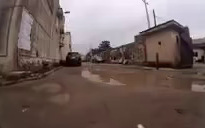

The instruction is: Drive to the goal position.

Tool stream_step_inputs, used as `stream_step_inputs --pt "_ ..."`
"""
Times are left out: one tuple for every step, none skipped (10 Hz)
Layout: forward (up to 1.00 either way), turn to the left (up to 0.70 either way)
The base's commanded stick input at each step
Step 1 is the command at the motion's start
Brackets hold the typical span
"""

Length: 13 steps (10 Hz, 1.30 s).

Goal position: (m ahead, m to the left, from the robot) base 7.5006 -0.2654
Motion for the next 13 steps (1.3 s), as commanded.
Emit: stream_step_inputs --pt "0.50 0.00" --pt "0.50 0.00" --pt "0.50 0.00" --pt "0.50 0.00" --pt "0.50 0.00" --pt "0.50 0.00" --pt "0.50 0.00" --pt "0.50 0.00" --pt "0.50 0.00" --pt "0.50 0.00" --pt "0.50 0.00" --pt "0.50 0.03" --pt "0.50 0.33"
